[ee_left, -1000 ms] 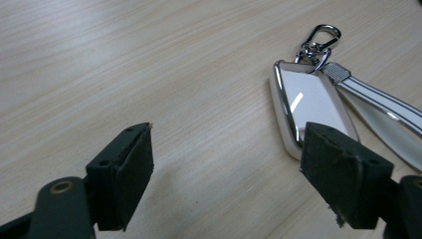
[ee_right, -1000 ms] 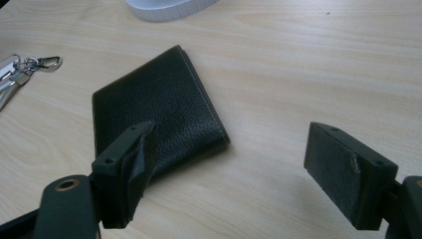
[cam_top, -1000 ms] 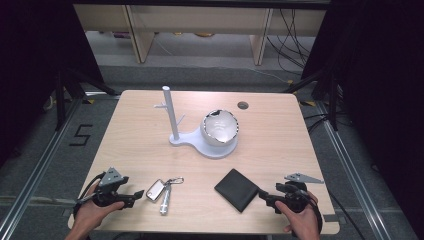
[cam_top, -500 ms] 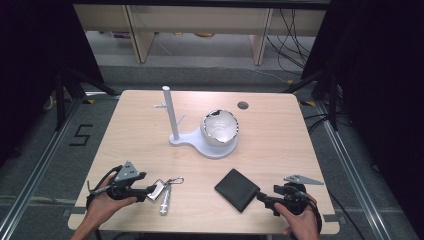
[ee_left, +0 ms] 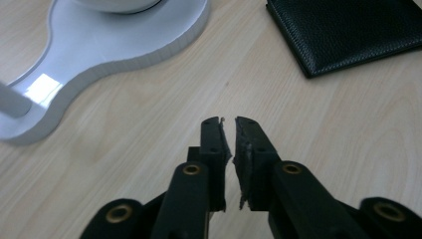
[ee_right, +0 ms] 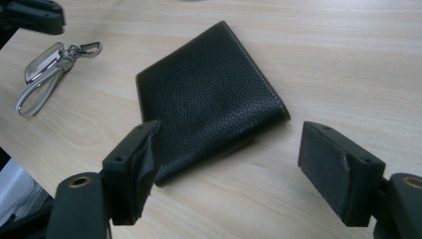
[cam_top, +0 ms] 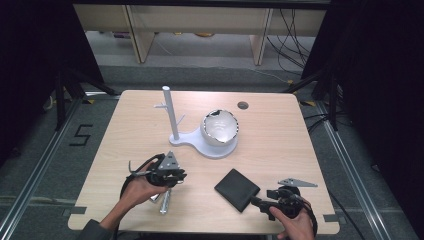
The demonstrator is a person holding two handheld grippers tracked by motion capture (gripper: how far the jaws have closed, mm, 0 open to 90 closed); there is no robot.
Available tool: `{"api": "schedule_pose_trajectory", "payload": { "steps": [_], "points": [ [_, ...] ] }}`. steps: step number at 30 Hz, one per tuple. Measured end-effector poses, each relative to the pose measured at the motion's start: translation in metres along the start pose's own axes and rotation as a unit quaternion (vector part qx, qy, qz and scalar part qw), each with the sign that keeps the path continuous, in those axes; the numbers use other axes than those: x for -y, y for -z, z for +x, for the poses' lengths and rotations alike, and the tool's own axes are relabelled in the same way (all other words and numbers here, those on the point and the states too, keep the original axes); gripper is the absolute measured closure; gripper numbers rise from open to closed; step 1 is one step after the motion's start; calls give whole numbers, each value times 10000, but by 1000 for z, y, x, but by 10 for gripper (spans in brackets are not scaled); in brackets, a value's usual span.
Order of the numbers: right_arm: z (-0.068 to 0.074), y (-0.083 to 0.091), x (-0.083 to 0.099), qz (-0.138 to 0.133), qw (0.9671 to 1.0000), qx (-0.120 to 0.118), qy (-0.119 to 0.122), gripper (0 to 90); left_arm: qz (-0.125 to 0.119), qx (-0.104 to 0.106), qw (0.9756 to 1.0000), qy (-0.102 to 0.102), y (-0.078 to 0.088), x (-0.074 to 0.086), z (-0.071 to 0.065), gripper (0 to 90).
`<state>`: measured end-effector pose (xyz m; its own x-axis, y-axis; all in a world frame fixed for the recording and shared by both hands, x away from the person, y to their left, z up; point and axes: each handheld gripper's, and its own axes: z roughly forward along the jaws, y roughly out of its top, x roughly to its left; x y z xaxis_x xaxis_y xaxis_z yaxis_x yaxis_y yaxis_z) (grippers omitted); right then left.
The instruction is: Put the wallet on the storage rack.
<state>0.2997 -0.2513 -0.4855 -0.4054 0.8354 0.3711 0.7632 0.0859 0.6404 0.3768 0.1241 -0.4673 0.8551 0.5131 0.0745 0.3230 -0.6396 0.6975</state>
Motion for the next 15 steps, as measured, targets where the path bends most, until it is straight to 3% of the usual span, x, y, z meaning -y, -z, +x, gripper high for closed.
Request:
{"api": "schedule_pose_trajectory", "payload": {
  "steps": [6, 7, 9, 10, 11, 13, 15],
  "points": [
    [2, -1, 2, 66, 9999, -80, 13, 265, 72, 245, 9996, -76, -19, -16, -5, 885],
    [5, -2, 3, 92, 9997, -166, -160, 265, 107, 288, 9995, -121, -22, -20, -7, 892],
    [5, -2, 3, 125, 9997, -145, -163, 265, 113, 335, 9993, -138, -26, -25, -9, 892],
    [5, -2, 3, 167, 9997, -50, -144, 265, 128, 368, 9991, -147, -28, -27, -10, 893],
    [3, -2, 3, 116, 9999, -76, 46, 265, 173, 408, 9988, -190, -29, -29, -11, 894],
    [6, -3, 4, 216, 9996, -106, -129, 266, 229, 462, 9984, -243, -34, -35, -13, 895],
    [6, -4, 4, 217, 9996, -113, -131, 266, 274, 491, 9981, -263, -41, -39, -14, 895]
  ]
}}
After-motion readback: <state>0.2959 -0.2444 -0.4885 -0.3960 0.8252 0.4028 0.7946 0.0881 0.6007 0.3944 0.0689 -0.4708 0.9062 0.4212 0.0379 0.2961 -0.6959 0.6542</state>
